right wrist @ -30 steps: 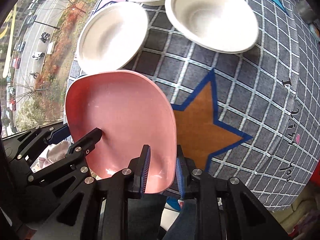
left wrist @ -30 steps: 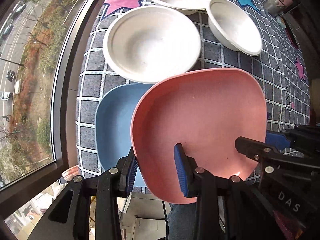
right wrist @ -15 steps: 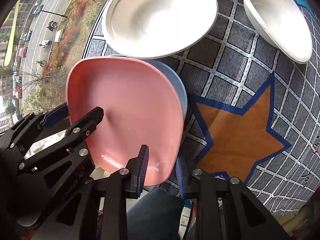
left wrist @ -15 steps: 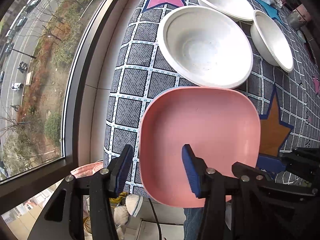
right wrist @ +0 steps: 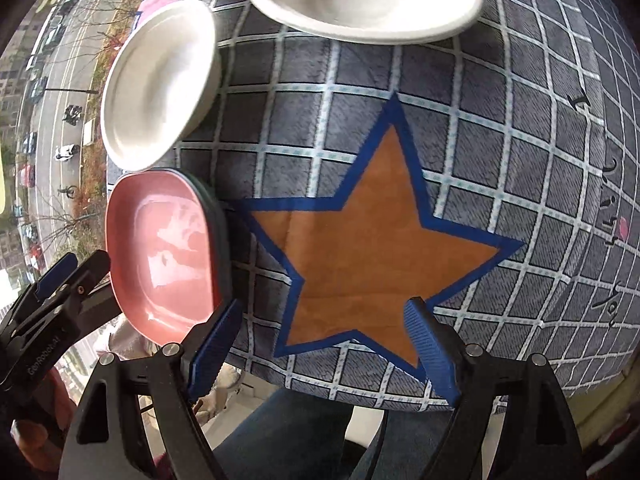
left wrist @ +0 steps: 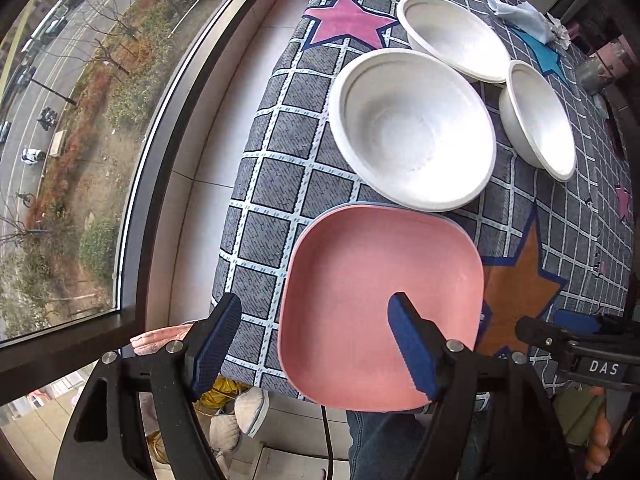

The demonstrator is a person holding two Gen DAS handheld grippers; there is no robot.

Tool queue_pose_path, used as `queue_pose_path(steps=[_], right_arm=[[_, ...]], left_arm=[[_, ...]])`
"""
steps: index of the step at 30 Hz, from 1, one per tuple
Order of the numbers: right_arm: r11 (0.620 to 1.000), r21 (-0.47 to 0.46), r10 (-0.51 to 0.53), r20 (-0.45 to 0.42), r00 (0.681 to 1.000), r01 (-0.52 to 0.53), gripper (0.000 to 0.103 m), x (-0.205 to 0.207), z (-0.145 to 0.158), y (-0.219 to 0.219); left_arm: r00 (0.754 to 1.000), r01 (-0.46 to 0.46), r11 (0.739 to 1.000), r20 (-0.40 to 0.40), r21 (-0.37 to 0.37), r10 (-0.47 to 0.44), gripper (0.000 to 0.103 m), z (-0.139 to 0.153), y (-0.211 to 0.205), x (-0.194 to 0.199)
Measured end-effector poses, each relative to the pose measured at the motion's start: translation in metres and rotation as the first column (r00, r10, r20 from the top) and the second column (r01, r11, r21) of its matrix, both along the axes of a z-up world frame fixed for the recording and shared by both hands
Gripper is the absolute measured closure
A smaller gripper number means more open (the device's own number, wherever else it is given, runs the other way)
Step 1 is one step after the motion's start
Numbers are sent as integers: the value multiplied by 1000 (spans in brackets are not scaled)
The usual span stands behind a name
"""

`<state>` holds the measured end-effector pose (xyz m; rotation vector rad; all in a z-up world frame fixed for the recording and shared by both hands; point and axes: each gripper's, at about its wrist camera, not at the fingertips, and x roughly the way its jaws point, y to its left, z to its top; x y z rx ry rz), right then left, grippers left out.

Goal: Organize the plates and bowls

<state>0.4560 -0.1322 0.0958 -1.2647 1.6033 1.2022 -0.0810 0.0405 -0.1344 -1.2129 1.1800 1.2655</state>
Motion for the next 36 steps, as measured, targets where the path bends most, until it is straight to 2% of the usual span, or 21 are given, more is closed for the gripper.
queue_pose_path(steps=[5,9,13,17,21,26,28,36], right_arm=[[997,-14,-77,22,997,77,19,44,-9,-11],[994,27,-103,36,994,102,19,83,1,3],[991,105,-88,72,994,80,19,109,12,32],[981,177,-90,90,992,73,19,133,23,68],[973,221,-90,91,992,68,19,149,24,102],[972,230,-57,80,995,37,19,158,18,137],[974,226,-43,73,996,26,19,145,26,156],[980,199,-16,54,998,4,19,136,-16,193]], left_arm=[[996,85,996,31,19,-85,24,10,12,32],[988,140,989,53,46,-142,24,22,29,56],[987,141,986,66,88,-147,24,45,54,77],[989,112,987,78,119,-122,24,51,81,90],[994,71,992,74,104,-79,24,40,107,94],[998,45,996,44,72,-48,24,17,134,100],[998,48,997,28,58,-49,24,9,143,105],[998,62,998,-28,1,-62,25,-18,164,123]])
